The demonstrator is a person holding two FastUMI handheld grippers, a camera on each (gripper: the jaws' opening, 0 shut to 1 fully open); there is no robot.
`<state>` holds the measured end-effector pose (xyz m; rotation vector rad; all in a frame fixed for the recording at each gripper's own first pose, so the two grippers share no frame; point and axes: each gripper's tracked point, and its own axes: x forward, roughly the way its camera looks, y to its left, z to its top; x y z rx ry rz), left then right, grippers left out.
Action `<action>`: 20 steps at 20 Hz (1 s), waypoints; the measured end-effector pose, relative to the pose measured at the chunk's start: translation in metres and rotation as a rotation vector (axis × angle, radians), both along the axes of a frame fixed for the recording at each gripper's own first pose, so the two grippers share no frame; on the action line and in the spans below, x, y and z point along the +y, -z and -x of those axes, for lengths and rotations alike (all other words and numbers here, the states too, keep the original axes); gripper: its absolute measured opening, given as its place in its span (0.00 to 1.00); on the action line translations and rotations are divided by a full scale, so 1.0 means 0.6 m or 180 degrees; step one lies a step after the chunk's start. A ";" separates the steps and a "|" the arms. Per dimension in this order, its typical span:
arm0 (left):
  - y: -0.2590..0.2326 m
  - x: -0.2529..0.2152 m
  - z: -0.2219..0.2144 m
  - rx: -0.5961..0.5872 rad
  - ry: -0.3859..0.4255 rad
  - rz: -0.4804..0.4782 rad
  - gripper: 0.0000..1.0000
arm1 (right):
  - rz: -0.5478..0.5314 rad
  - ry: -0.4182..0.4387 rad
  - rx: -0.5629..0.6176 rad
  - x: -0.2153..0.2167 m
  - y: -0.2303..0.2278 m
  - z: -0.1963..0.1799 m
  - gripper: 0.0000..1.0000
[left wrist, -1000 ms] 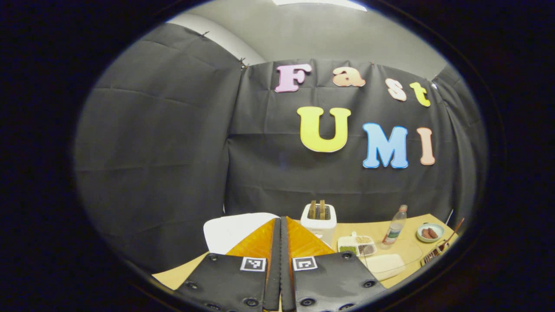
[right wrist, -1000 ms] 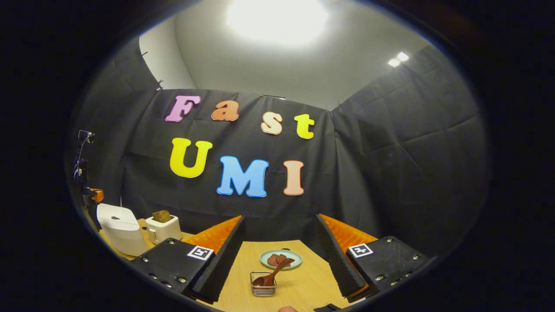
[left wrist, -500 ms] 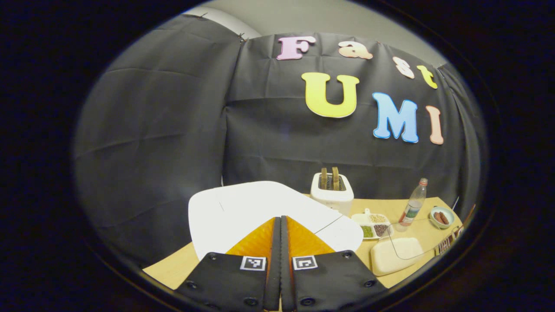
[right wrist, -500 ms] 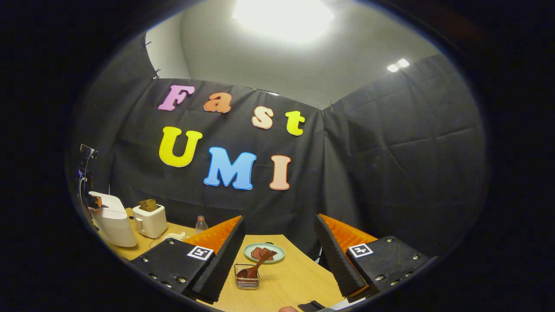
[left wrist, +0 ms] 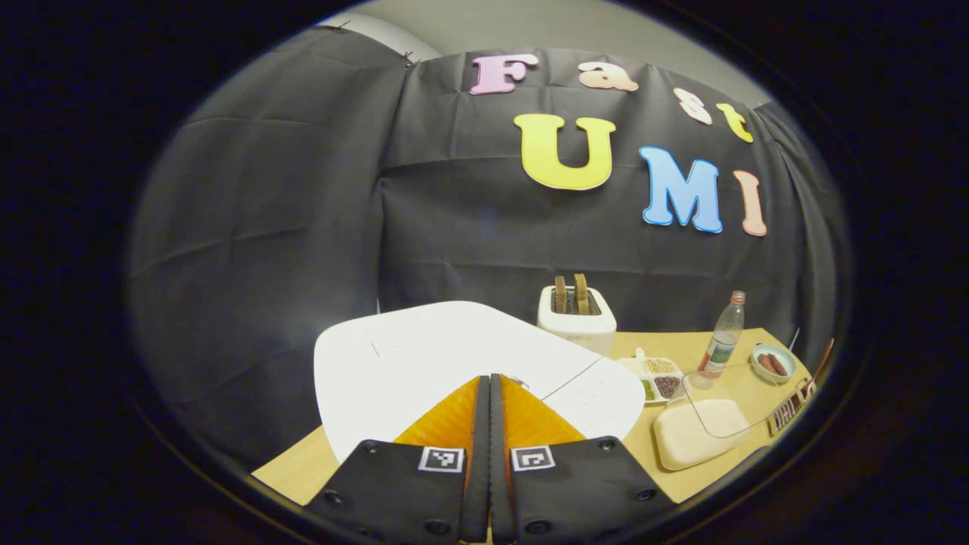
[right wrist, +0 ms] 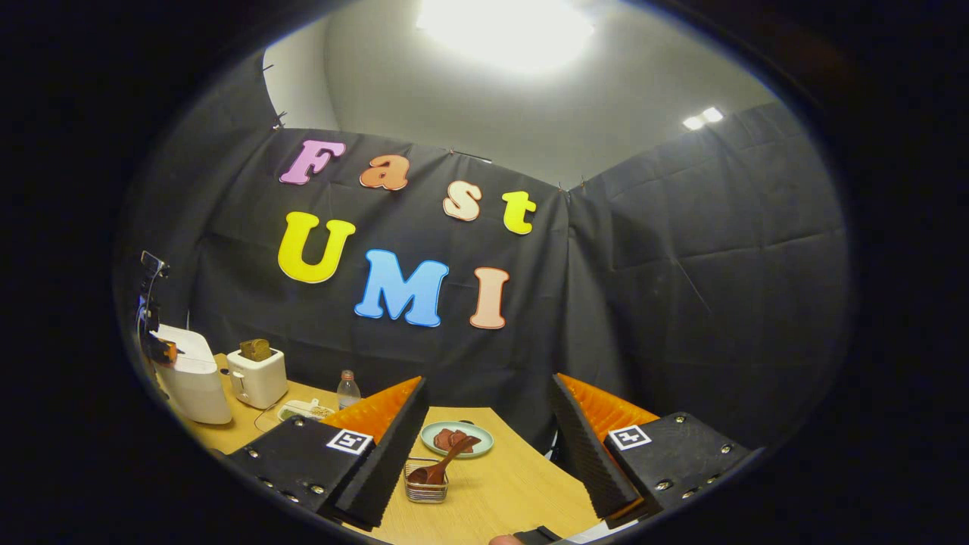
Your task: Close the left gripper, press the button to open the rice cooker; take a wooden spoon from the chopstick holder with the right hand, scoop a spoonful of rice and pour it into the rice cooker, then put the wooden spoon back into the chopstick holder.
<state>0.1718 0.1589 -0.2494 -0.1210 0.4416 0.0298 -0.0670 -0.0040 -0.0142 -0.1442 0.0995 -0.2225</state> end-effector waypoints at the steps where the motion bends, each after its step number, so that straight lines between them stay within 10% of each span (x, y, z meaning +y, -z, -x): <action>1: 0.007 0.000 -0.003 0.0063 0.0019 -0.0003 0.09 | 0.0000 -0.0022 0.0010 0.003 0.004 -0.003 0.93; 15: -0.219 0.031 -0.007 -0.0651 -0.0341 -0.0757 0.09 | -0.0173 -0.0367 0.0092 -0.031 0.043 -0.069 0.97; 19: -0.346 0.014 0.040 -0.1086 -0.0433 -0.0536 0.10 | -0.0316 -0.0450 0.0107 -0.047 0.058 -0.104 0.97; 20: -0.371 0.004 0.056 -0.1160 -0.0445 -0.0461 0.23 | -0.0340 -0.0476 0.0113 -0.051 0.064 -0.114 0.97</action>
